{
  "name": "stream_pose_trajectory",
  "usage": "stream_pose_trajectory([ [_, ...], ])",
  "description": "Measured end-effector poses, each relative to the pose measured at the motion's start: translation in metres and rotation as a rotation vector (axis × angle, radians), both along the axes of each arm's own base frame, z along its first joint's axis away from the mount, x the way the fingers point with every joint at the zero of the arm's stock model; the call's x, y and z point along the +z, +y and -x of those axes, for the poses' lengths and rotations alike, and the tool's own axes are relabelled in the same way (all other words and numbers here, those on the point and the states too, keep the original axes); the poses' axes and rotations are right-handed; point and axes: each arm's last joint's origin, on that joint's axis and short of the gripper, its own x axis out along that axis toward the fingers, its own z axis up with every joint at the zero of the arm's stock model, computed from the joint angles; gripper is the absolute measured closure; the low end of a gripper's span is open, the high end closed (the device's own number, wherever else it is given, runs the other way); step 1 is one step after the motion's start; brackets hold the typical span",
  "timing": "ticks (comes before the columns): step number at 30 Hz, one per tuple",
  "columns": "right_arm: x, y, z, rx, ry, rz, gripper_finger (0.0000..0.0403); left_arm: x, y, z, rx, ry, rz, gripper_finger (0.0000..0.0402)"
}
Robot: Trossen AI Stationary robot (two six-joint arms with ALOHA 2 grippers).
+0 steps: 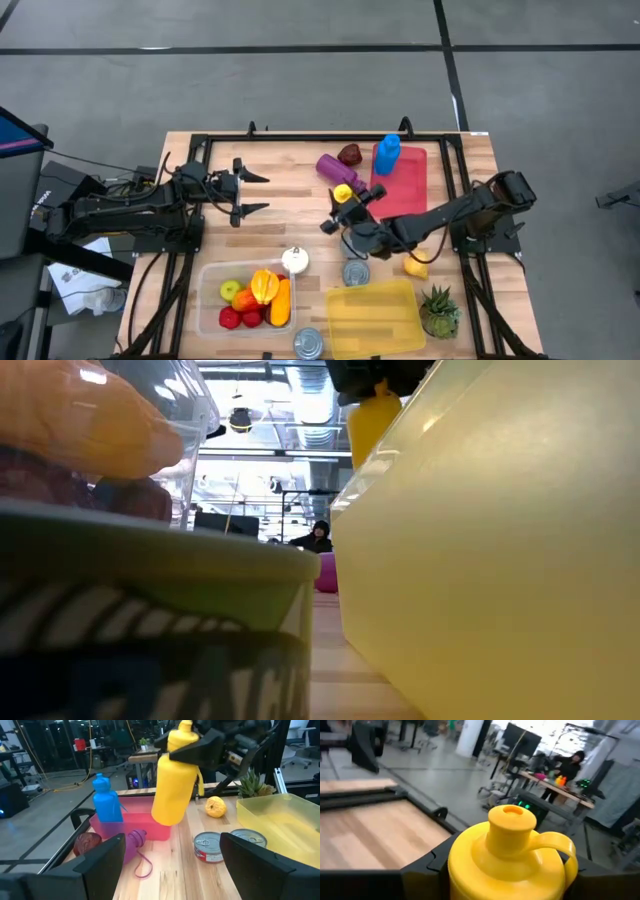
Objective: Pick & Place Food Item
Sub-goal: Put the yellow water bottle into the red bin
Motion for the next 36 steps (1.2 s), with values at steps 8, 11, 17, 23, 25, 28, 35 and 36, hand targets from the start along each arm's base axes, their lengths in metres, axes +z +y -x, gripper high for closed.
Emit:
stream_pose_trajectory([
  [8, 0.001, -0.001, 0.015, 0.164, -0.002, -0.193, 0.0213, 0.000, 0.000, 0.000, 0.001, -0.002, 0.000, 0.0088],
  [11, 0.004, 0.004, 0.012, 0.250, -0.025, -0.226, 0.0213, 0.000, 0.000, 0.000, 0.001, -0.002, 0.000, 0.0088],
  [17, 0.025, 0.007, 0.025, 0.451, 0.006, -0.292, 0.0213, 0.000, 0.000, 0.000, 0.001, -0.001, 0.008, 0.0088],
  [23, 0.055, 0.005, 0.062, 0.517, 0.040, -0.336, 0.0213, 0.000, 0.000, 0.000, 0.003, -0.003, 0.017, 0.0088],
  [25, 0.064, 0.001, 0.080, 0.511, 0.060, -0.359, 0.0213, 0.000, 0.000, 0.000, 0.003, -0.003, 0.017, 0.0088],
  [28, 0.076, -0.009, 0.109, 0.483, 0.072, -0.411, 0.0213, 0.000, 0.000, 0.000, 0.003, -0.003, 0.016, 0.0088],
  [35, 0.081, -0.037, 0.150, 0.273, 0.064, -0.485, 0.0213, 0.001, 0.000, 0.000, 0.004, -0.006, 0.014, 0.0088],
  [36, 0.079, -0.039, 0.150, 0.231, 0.064, -0.478, 0.0213, 0.001, 0.000, 0.000, 0.004, -0.006, 0.015, 0.0088],
])
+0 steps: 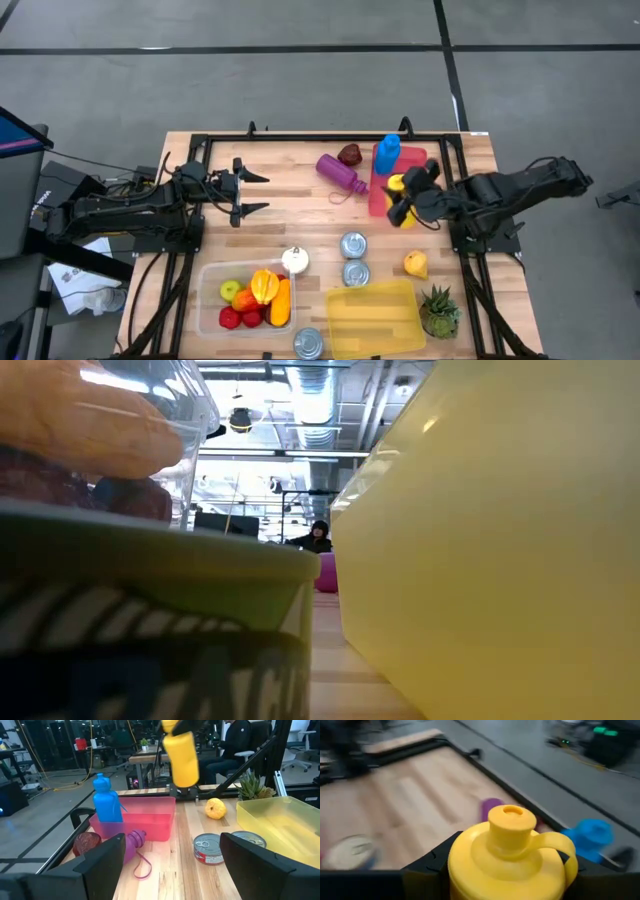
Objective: Pick & Place Food Item
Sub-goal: Put the yellow water bottle into the red bin
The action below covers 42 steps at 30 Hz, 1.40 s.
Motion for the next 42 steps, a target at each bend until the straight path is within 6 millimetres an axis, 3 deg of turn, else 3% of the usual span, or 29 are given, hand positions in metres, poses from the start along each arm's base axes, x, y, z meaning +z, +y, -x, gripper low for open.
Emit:
stream_pose_trajectory([
  [7, -0.021, -0.017, -0.027, -0.245, 0.038, 0.119, 0.0213, 0.000, 0.000, 0.000, 0.000, 0.000, -0.001, 0.0088],
  [14, -0.057, -0.023, -0.062, -0.483, 0.012, 0.297, 0.0213, 0.000, 0.000, 0.000, 0.000, 0.001, 0.000, 0.0088],
  [22, -0.091, -0.016, -0.048, -0.654, -0.141, 0.301, 0.0213, 0.000, 0.000, 0.000, 0.001, 0.003, 0.003, 0.0088],
  [27, -0.111, -0.017, -0.049, -0.713, -0.178, 0.310, 0.0213, 0.000, 0.000, 0.000, 0.001, 0.003, 0.003, 0.0088],
  [34, -0.132, -0.040, -0.055, -0.830, -0.185, 0.323, 0.0213, 0.000, 0.000, 0.000, 0.001, 0.003, 0.008, 0.0088],
  [42, -0.148, -0.060, -0.047, -0.941, -0.179, 0.299, 0.0213, 0.000, 0.000, 0.000, 0.001, 0.002, 0.010, 0.0088],
])
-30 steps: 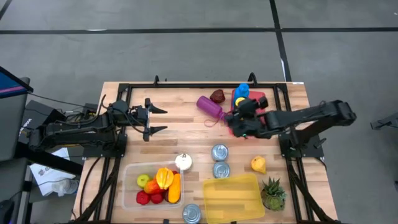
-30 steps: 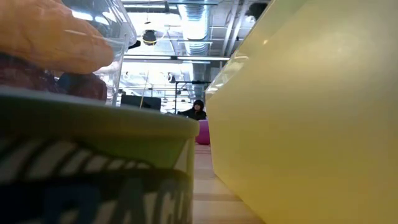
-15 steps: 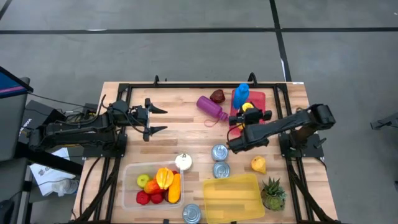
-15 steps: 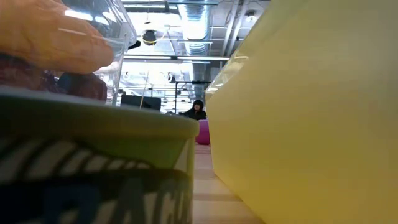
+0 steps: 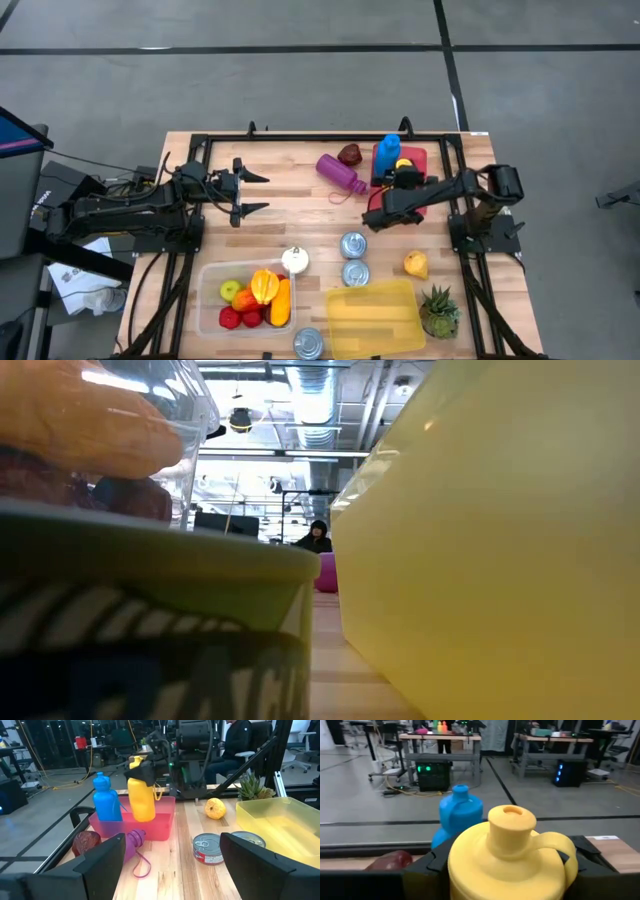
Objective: Pick & Place Food Item
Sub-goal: Put the yellow water bottle into the red bin
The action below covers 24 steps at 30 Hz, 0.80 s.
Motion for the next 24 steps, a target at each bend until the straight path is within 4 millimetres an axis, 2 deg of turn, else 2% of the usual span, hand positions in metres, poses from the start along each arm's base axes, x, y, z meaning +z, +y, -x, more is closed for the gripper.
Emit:
stream_pose_trajectory([
  [8, 0.001, -0.014, 0.005, -0.062, 0.051, -0.009, 0.0213, 0.000, 0.000, 0.000, 0.000, 0.000, 0.000, 0.0088],
  [18, 0.001, -0.040, 0.011, -0.168, 0.070, -0.015, 0.0213, 0.000, 0.000, 0.000, 0.000, 0.000, 0.001, 0.0088],
  [24, -0.015, -0.050, 0.023, -0.226, 0.053, -0.020, 0.0213, 0.000, 0.000, 0.000, 0.000, 0.001, 0.001, 0.0088],
])
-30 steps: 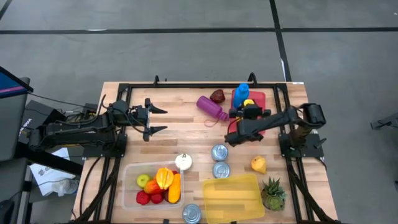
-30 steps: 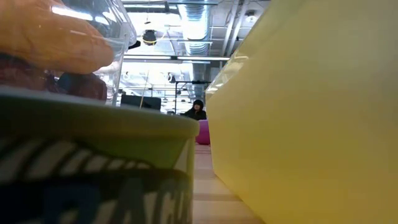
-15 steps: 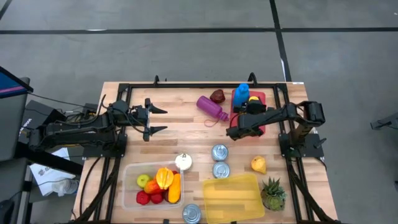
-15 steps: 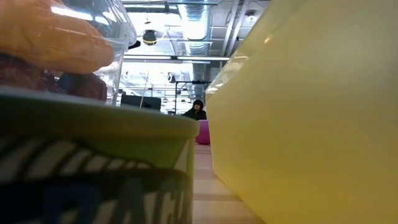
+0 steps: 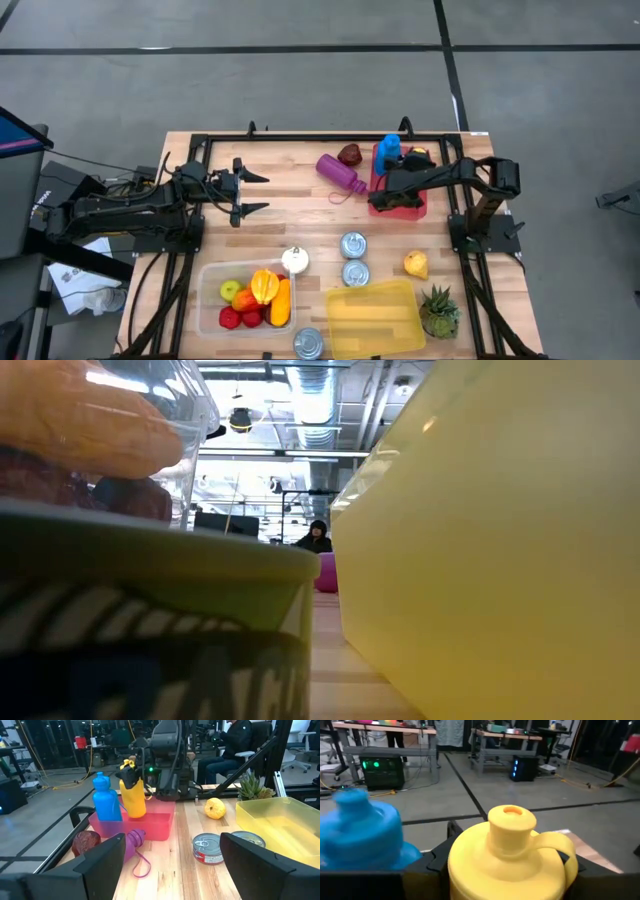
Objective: Pick & Place Food Item
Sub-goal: Put the yellow water bottle into the red bin
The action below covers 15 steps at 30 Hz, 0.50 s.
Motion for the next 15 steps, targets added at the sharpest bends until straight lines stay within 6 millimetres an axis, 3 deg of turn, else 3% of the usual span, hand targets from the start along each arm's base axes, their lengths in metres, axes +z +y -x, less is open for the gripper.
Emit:
stream_pose_trajectory([
  [5, -0.017, 0.002, 0.006, 0.010, -0.045, 0.015, 0.0214, 0.000, 0.000, 0.000, 0.000, 0.000, 0.000, 0.0088],
  [15, -0.022, 0.005, 0.009, 0.044, -0.028, 0.038, 0.0214, 0.000, 0.000, 0.000, 0.000, -0.001, 0.000, 0.0088],
])
